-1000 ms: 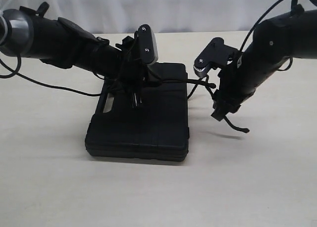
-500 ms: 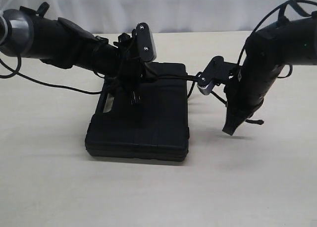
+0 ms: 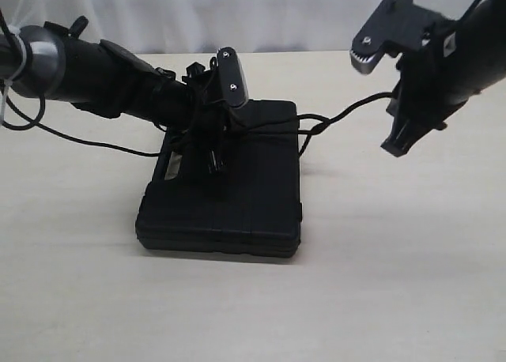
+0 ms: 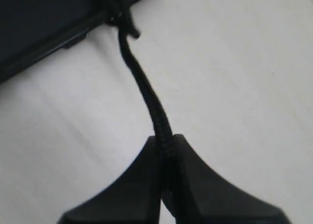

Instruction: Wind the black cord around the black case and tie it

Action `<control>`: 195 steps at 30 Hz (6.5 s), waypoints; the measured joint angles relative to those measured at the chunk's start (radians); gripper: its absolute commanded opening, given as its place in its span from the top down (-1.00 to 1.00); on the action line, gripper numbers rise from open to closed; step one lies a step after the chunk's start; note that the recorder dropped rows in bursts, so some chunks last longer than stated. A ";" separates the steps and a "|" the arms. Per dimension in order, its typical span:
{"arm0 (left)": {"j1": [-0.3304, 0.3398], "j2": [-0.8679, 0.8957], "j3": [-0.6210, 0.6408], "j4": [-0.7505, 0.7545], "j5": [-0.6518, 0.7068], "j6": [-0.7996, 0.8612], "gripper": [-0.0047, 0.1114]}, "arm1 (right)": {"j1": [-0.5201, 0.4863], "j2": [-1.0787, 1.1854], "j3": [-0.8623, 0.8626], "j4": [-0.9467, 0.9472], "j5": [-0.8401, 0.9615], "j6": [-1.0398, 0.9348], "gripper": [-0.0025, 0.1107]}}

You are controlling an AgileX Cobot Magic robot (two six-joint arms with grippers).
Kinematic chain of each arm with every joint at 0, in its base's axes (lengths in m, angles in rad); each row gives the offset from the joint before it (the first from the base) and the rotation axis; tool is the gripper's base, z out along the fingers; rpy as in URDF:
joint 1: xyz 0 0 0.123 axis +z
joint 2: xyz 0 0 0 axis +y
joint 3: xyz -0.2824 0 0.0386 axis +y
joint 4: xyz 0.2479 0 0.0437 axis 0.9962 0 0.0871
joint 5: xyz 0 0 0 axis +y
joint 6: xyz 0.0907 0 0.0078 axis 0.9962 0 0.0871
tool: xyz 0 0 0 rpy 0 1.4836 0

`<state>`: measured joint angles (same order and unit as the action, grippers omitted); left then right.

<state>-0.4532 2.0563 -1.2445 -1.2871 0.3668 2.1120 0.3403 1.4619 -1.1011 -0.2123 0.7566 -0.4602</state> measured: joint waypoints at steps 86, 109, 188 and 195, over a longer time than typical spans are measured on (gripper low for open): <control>-0.001 0.049 -0.041 -0.059 0.119 -0.043 0.92 | 0.002 -0.187 0.002 -0.210 -0.121 0.399 0.88; -0.005 0.041 -0.051 0.112 -0.079 -0.242 0.92 | -0.042 -0.091 0.009 -0.512 0.032 0.689 0.88; 0.036 -0.121 -0.027 0.205 0.170 -0.279 0.27 | -0.416 0.317 0.115 -0.417 -0.121 0.703 -0.01; 0.036 -0.121 -0.027 0.205 0.172 -0.279 0.27 | -0.296 0.317 0.090 -0.332 -0.121 0.542 0.00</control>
<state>-0.4168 1.9357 -1.2711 -1.0821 0.5388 1.8326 0.0448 1.7785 -1.0113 -0.5443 0.6355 0.0821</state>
